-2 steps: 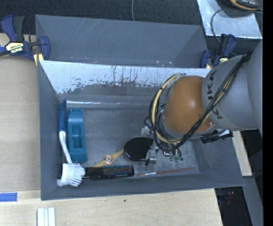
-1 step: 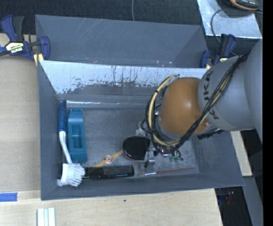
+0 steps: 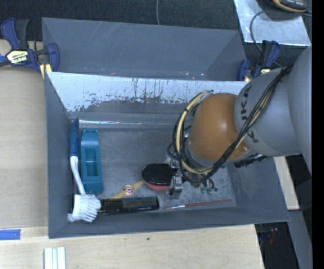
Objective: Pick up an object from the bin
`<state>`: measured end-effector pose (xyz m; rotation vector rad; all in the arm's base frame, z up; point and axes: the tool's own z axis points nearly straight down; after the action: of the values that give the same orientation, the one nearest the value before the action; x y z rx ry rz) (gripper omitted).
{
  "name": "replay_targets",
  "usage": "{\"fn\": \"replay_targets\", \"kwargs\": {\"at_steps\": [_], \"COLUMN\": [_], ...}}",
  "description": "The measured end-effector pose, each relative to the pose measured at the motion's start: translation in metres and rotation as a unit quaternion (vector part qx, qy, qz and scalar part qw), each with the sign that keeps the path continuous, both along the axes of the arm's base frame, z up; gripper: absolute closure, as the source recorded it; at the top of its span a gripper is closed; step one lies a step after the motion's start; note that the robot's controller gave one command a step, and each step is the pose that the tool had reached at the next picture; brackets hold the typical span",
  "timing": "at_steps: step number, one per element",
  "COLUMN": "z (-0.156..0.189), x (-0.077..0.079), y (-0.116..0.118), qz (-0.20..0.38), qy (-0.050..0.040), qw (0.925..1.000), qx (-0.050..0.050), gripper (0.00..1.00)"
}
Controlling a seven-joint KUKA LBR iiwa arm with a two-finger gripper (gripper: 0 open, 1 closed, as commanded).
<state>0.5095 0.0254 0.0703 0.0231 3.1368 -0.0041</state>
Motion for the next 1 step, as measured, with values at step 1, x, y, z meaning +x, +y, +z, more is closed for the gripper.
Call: {"fn": "replay_targets", "kwargs": {"at_steps": [1], "z": [-0.0001], "x": [-0.0001], "y": [0.0001], "qz": [0.000], "qy": [0.0001], "qw": [1.0000], "qx": [0.000], "gripper": [1.00]}}
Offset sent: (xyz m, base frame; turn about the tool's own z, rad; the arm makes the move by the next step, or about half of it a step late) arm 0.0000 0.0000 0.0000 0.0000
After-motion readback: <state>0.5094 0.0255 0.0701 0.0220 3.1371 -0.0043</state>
